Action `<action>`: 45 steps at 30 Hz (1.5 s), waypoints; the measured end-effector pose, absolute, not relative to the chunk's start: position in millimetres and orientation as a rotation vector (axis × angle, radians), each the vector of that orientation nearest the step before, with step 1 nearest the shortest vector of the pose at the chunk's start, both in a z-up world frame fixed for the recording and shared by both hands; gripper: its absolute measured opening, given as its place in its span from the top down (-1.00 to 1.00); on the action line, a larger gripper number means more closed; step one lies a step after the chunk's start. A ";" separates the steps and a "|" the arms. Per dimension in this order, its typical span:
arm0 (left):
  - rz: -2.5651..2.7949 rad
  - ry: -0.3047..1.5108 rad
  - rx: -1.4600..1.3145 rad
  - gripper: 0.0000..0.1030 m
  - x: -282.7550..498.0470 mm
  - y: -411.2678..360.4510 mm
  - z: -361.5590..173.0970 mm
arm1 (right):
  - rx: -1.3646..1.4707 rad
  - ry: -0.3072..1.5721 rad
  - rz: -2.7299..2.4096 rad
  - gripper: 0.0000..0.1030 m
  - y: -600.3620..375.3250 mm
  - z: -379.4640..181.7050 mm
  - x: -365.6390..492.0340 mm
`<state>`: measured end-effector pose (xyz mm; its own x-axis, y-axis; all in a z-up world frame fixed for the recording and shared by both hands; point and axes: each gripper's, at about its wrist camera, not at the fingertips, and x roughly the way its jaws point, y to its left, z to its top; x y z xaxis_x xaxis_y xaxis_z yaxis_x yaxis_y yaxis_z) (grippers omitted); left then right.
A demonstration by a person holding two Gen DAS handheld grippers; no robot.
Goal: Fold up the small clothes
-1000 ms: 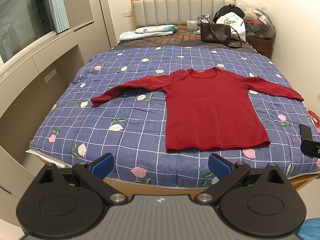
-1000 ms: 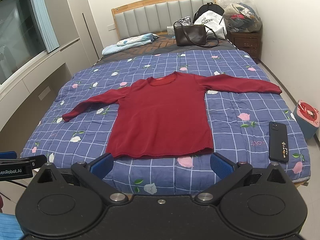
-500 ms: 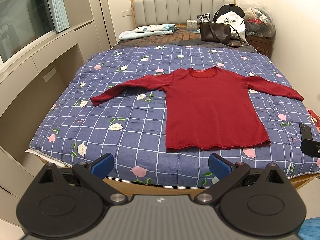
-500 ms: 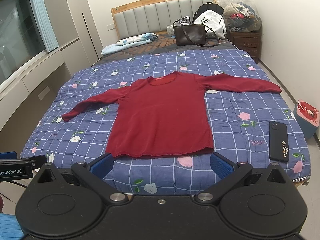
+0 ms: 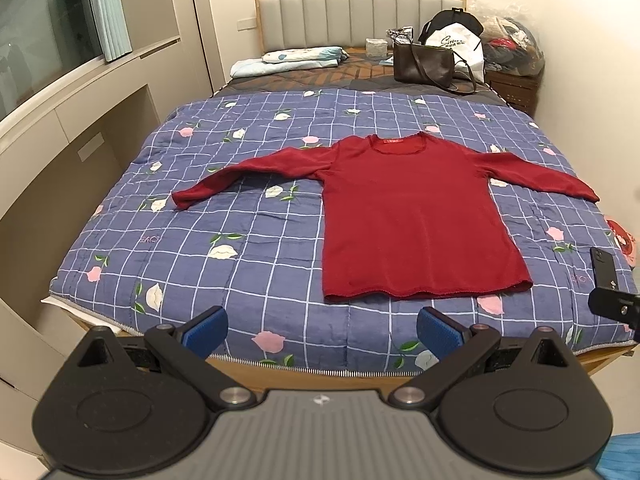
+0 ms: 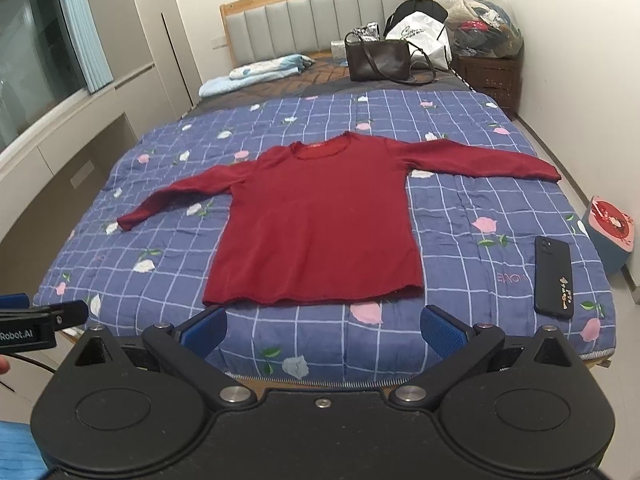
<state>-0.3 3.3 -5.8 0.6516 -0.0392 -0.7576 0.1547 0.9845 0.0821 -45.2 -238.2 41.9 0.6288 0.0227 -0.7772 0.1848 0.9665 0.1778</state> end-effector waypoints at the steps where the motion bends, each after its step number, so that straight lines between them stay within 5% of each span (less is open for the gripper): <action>1: -0.112 0.858 0.145 -0.99 -0.4 3.4 -6.3 | 0.248 0.896 -0.097 -0.99 -237.4 41.9 -44.8; 45: -0.031 1.083 0.249 -0.99 53.4 25.7 -22.1 | 0.174 1.060 -0.311 -0.99 -218.8 67.5 15.9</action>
